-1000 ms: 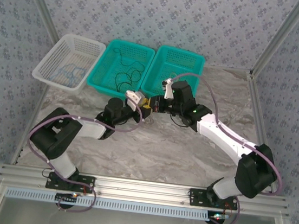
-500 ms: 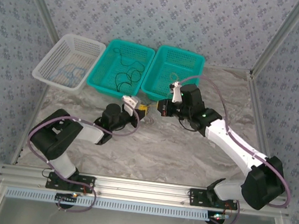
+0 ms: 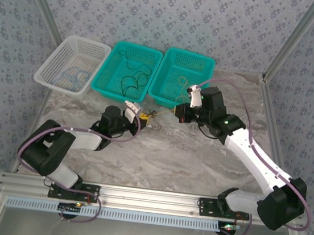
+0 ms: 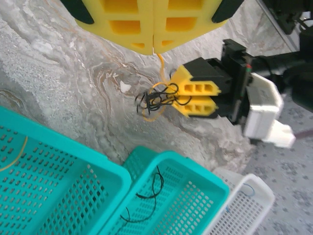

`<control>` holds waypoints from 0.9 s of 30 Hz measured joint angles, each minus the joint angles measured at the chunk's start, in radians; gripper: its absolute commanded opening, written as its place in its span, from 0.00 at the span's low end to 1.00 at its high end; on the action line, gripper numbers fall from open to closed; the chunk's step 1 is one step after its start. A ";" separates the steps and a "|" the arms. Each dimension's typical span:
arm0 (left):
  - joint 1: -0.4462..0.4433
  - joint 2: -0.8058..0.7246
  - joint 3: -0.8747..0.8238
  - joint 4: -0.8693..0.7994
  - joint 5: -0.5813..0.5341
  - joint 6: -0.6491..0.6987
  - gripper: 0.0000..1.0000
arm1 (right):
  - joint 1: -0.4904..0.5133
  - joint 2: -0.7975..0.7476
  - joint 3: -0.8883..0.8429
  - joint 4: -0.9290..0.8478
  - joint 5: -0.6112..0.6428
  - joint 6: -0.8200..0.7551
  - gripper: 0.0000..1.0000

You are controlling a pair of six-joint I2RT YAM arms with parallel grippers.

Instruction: Untangle the cables

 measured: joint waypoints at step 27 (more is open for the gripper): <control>0.063 -0.224 -0.204 -0.124 -0.228 -0.133 0.00 | -0.164 -0.197 -0.114 0.001 0.128 0.095 0.00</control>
